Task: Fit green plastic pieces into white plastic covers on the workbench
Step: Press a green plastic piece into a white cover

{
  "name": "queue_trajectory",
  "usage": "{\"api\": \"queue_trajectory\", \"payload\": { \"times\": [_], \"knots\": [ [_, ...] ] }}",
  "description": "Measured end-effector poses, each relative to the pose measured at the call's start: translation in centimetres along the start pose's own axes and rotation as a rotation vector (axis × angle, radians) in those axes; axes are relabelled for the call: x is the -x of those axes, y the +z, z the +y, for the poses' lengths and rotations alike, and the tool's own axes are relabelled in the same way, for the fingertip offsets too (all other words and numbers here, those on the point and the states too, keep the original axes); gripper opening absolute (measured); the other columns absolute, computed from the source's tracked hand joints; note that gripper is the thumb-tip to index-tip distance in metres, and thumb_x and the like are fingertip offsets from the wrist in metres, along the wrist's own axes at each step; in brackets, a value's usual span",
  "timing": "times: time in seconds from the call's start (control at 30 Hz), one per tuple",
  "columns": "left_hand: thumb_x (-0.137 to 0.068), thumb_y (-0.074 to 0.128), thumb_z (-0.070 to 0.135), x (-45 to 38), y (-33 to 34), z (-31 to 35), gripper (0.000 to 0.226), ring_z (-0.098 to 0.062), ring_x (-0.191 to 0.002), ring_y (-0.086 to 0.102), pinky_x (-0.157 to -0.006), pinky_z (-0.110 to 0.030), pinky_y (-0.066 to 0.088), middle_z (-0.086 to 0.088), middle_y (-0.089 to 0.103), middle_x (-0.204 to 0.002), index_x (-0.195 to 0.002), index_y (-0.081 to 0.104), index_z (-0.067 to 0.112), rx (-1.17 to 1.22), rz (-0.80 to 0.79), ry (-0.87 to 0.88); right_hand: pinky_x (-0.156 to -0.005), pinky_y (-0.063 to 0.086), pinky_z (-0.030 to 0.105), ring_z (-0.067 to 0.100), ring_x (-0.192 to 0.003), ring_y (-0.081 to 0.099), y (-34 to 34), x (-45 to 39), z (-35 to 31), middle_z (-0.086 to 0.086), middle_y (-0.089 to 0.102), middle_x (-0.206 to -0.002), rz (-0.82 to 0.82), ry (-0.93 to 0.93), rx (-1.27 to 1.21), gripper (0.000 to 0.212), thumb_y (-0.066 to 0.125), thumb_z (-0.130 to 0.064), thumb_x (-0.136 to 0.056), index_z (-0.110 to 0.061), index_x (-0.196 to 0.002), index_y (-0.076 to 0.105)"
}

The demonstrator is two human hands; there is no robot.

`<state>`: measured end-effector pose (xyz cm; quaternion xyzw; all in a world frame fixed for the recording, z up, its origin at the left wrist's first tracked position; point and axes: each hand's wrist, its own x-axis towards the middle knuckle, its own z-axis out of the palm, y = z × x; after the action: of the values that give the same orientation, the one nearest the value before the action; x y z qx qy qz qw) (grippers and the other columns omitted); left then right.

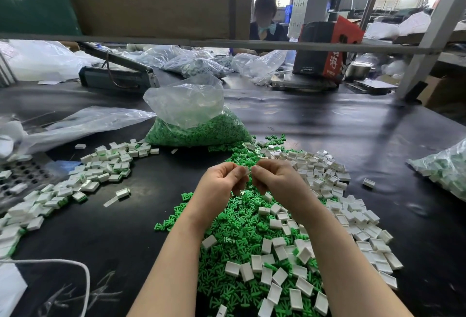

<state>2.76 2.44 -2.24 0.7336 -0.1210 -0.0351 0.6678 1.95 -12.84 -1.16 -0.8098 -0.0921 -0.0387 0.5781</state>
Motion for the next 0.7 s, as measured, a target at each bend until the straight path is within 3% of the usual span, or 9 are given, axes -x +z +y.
{"api": "queue_trajectory", "payload": {
  "times": [0.13,0.23,0.37,0.47,0.6,0.7],
  "knots": [
    [-0.099,0.053,0.021,0.0,-0.4,-0.2,0.025,-0.008,-0.061,0.047,-0.058,-0.014,0.039,0.002,0.055,-0.066,-0.079,0.063,0.011,-0.046,-0.041,0.011,-0.064,0.035,0.037,0.022,-0.062,0.042,-0.3,0.1,0.2,0.010,0.052,-0.064,-0.094,0.018,0.016,0.031,0.050,-0.015,-0.099,-0.011,-0.069,0.057],
    [-0.099,0.053,0.022,0.0,-0.6,-0.3,0.023,-0.012,-0.067,0.046,-0.066,-0.024,0.039,-0.001,0.054,-0.071,-0.078,0.061,0.015,-0.084,-0.084,0.008,-0.064,0.031,0.037,0.023,-0.064,0.038,-0.6,0.2,0.3,0.010,0.048,-0.064,-0.168,0.031,0.021,0.032,0.048,-0.014,-0.101,-0.013,-0.069,0.054],
    [-0.099,0.053,0.023,0.0,-0.8,-0.4,0.027,-0.015,-0.072,0.045,-0.073,-0.035,0.038,-0.002,0.053,-0.074,-0.072,0.060,0.024,-0.162,-0.139,0.002,-0.059,0.030,0.026,0.017,-0.060,0.035,-1.0,0.3,0.5,0.000,0.042,-0.061,-0.250,0.050,0.017,0.030,0.047,-0.012,-0.101,-0.011,-0.071,0.051],
    [-0.098,0.054,0.024,0.1,-1.0,-0.3,0.025,-0.016,-0.072,0.044,-0.073,-0.036,0.037,-0.001,0.052,-0.073,-0.073,0.060,0.022,-0.203,-0.163,0.011,-0.057,0.031,0.022,0.009,-0.057,0.035,-1.1,0.4,0.6,-0.005,0.040,-0.061,-0.278,0.048,0.025,0.027,0.048,-0.011,-0.100,-0.008,-0.073,0.052],
    [-0.098,0.054,0.021,0.2,-0.9,-0.2,0.025,-0.015,-0.070,0.043,-0.071,-0.035,0.036,0.000,0.051,-0.071,-0.074,0.059,0.018,-0.244,-0.161,0.035,-0.061,0.031,0.025,0.011,-0.061,0.036,-1.4,0.4,0.9,-0.005,0.040,-0.063,-0.281,0.039,0.040,0.028,0.049,-0.012,-0.100,0.008,-0.080,0.053],
    [-0.098,0.055,0.020,0.3,-0.8,0.1,0.022,-0.014,-0.068,0.042,-0.068,-0.033,0.035,0.000,0.049,-0.070,-0.077,0.058,0.014,-0.272,-0.159,0.062,-0.061,0.030,0.028,0.012,-0.061,0.035,-1.5,0.5,0.9,-0.006,0.041,-0.062,-0.285,0.011,0.055,0.026,0.051,-0.013,-0.099,-0.002,-0.076,0.054]
  ]
}}
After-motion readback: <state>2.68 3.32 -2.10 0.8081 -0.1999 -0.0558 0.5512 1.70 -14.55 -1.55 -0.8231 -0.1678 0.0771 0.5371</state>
